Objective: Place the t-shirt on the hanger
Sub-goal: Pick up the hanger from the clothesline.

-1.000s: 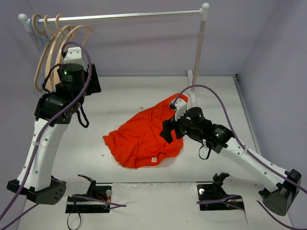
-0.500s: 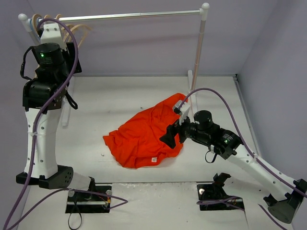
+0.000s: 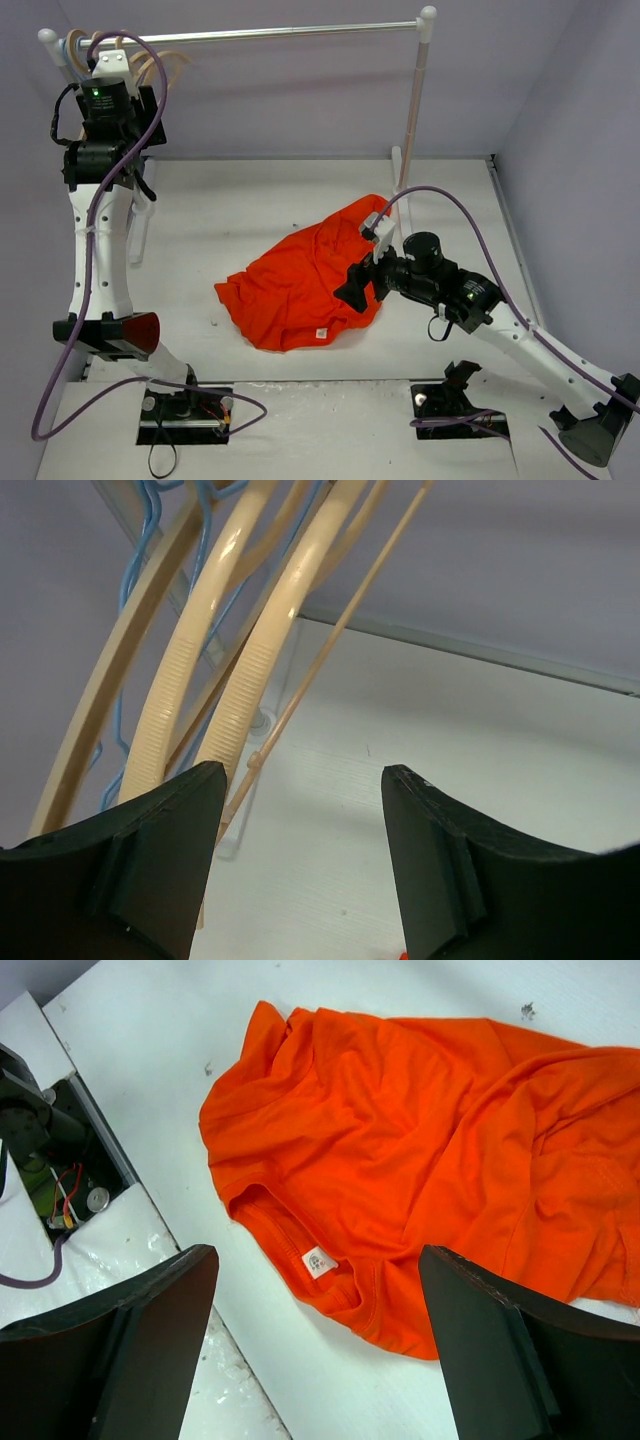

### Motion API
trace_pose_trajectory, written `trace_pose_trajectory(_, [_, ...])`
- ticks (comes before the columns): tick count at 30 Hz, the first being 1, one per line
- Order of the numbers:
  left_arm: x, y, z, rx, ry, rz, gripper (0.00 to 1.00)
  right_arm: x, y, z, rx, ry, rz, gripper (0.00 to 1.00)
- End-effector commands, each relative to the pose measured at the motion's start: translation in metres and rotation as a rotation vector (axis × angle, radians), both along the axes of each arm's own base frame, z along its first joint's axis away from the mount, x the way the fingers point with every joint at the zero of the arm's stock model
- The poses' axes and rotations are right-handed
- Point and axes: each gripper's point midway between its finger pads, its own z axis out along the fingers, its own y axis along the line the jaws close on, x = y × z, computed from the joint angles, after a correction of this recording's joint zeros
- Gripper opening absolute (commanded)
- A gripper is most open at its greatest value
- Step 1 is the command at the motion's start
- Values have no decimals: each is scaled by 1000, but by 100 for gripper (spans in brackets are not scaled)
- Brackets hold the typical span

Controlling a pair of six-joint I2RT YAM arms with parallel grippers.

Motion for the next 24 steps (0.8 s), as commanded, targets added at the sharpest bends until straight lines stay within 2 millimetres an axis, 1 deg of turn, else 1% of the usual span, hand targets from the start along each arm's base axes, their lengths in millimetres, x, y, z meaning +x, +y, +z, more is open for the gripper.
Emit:
trace_pose_trajectory(1, [1, 15, 39, -23, -139, 31, 63, -2, 1, 10, 28, -38, 20, 84])
trace_pose_trajectory(3, [2, 18, 43, -22, -154, 40, 63, -3, -1, 8, 18, -39, 20, 85])
trace_pose_trajectory(7, [1, 15, 58, -21, -203, 22, 63, -4, -3, 4, 14, -37, 19, 86])
trace_pose_trajectory(10, [-1, 13, 61, -16, -211, 7, 63, -2, -2, 2, 9, -30, 12, 86])
trace_pose_trajectory(11, [-1, 14, 61, -12, -208, 7, 63, -3, -2, 1, 8, -29, 14, 86])
trace_pose_trajectory(12, [-1, 15, 54, -5, -191, 12, 63, -2, -2, 1, 6, -29, 11, 86])
trace_pose_trajectory(14, [0, 20, 48, 14, -172, 27, 63, -1, -2, 0, 5, -27, 9, 86])
trace_pose_trajectory(15, [2, 21, 40, 14, -152, 28, 63, -1, -2, 0, 3, -28, 8, 86])
trace_pose_trajectory(19, [5, 30, 26, 29, -118, 49, 63, 0, -2, -1, -4, -27, 6, 86])
trace_pose_trajectory(22, [6, 33, 23, 40, -110, 58, 63, 1, -2, -1, -5, -27, 3, 86])
trace_pose_trajectory(24, [8, 31, 23, 37, -112, 47, 63, 2, -2, -1, -6, -27, 1, 86])
